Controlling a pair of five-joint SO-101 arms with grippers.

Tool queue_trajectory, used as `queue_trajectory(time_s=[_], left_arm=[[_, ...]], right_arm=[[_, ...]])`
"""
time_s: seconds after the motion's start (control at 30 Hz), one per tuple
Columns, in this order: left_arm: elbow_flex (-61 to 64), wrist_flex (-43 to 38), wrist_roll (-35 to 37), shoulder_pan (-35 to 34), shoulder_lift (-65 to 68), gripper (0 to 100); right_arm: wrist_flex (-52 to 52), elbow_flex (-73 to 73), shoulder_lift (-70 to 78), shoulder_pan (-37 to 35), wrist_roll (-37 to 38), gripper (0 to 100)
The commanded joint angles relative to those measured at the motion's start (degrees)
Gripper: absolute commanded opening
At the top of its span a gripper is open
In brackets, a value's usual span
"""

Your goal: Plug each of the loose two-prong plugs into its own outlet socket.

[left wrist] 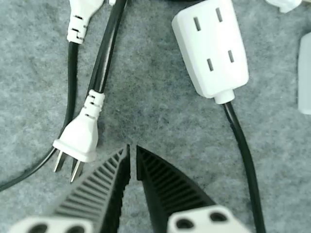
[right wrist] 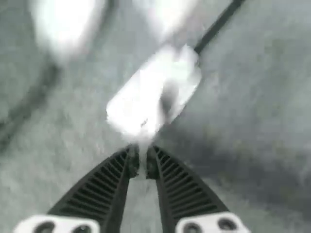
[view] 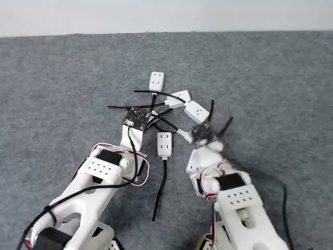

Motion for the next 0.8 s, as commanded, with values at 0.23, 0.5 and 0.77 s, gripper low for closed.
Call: queue_trajectory(time_s=[0.23, 0.5, 0.77], left_arm=[[-0.7, -1.3, -0.4, 0.4, -1.9, 1], [-0.7, -1.4, -0.4, 0.4, -2.0, 1], [-0.7, -1.5, -0.4, 0.4, -2.0, 1]], right_arm=[[0.0, -1.5, -0.4, -1.0, 0.8, 1.3], [10.6, -12.0, -0.3, -1.2, -3.2, 23.1], [6.9, -16.4, 0.1, -1.0, -4.1, 17.9]])
